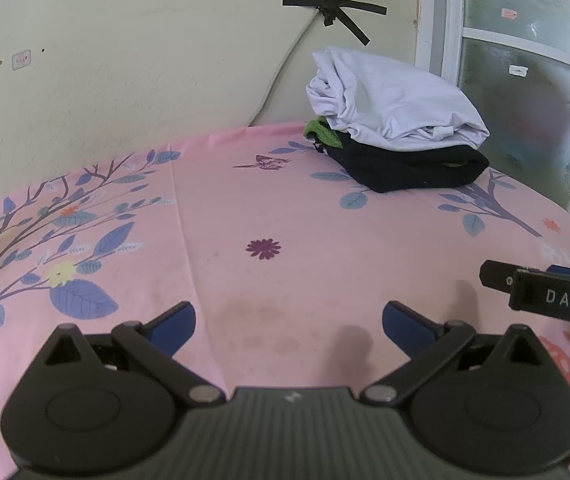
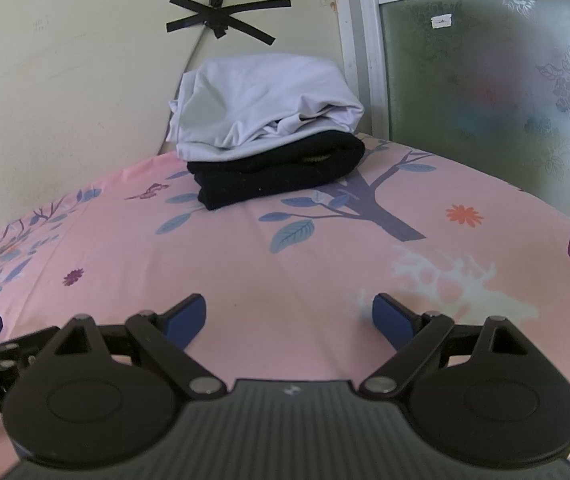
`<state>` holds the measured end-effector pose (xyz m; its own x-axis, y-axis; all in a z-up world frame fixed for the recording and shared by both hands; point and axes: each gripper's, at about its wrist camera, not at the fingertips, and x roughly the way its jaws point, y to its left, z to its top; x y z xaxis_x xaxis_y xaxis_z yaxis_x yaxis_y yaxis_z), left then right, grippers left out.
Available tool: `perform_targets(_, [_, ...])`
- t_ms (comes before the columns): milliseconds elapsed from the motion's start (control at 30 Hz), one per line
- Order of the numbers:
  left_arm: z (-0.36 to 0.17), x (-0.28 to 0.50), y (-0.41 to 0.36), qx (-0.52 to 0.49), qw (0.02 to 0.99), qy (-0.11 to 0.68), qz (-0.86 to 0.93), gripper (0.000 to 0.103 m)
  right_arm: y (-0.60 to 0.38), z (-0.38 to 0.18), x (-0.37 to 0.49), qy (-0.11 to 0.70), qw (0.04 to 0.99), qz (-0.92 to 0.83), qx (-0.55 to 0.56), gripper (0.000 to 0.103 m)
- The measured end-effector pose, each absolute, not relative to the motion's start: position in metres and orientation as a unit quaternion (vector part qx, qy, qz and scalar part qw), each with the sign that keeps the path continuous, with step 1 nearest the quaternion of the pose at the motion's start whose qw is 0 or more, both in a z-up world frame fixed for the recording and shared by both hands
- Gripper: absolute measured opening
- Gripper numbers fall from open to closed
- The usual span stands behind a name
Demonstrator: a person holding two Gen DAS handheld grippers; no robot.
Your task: Fold small clothes
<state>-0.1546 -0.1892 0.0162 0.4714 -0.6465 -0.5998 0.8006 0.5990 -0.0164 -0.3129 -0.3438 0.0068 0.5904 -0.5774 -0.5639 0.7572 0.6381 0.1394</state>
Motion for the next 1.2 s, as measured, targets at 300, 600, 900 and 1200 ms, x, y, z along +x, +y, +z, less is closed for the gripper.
perform_targets(300, [0.0166,-0.1549,-0.1882,0.135,0.848,0.284,-0.427,0.103,-0.3432,0.0069,-0.3139,0.239,0.872,-0.383,0.189,0.084])
perform_targets(600, [0.0170,-0.1549,-0.1886,0.139,0.850,0.281,-0.423,0.103,-0.3390,0.0067,-0.3164,0.237,0.873,-0.383,0.189,0.084])
perform_targets(900, [0.0181,-0.1576,-0.1868,0.145,0.852,0.269,-0.425,0.103,-0.3388,0.0066,-0.3161,0.236,0.872,-0.384,0.190,0.084])
perform_targets(1200, [0.0215,-0.1586,-0.1833,0.134,0.861,0.258,-0.417,0.103,-0.3391,0.0064,-0.3178,0.232,0.873,-0.383,0.194,0.084])
